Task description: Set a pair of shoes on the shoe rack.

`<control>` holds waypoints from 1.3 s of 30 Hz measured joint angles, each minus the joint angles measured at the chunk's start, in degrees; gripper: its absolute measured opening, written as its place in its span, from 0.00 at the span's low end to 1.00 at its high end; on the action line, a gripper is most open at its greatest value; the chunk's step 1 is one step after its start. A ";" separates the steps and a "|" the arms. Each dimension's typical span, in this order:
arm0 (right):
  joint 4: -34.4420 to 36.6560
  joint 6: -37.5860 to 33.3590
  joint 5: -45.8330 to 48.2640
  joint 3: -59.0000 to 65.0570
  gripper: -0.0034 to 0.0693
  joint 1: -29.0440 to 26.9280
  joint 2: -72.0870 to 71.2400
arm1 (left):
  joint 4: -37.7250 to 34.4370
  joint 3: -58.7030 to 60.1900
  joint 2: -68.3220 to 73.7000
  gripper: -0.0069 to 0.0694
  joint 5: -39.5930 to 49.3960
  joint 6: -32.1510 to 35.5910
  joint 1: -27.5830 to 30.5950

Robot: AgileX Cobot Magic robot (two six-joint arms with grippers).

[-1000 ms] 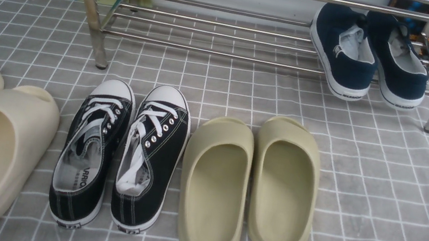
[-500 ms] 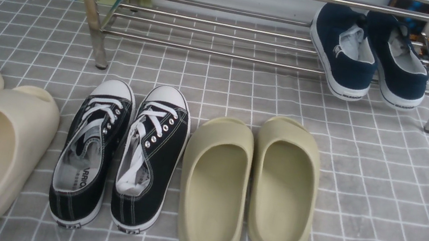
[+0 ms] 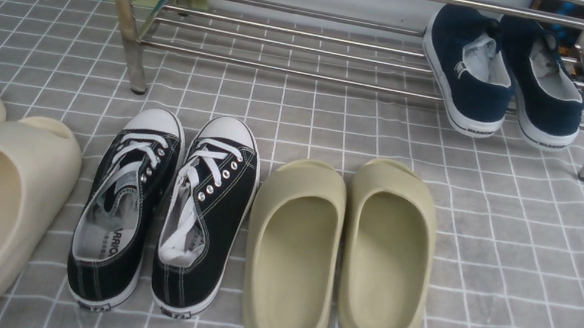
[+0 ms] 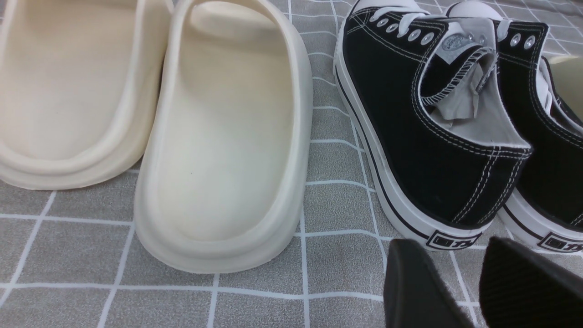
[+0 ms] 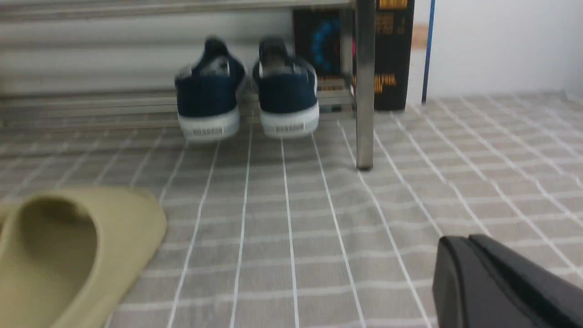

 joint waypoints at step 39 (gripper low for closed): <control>2.43 -4.68 12.71 -0.48 0.13 0.00 0.00 | -0.02 0.00 0.00 0.40 0.00 0.00 0.00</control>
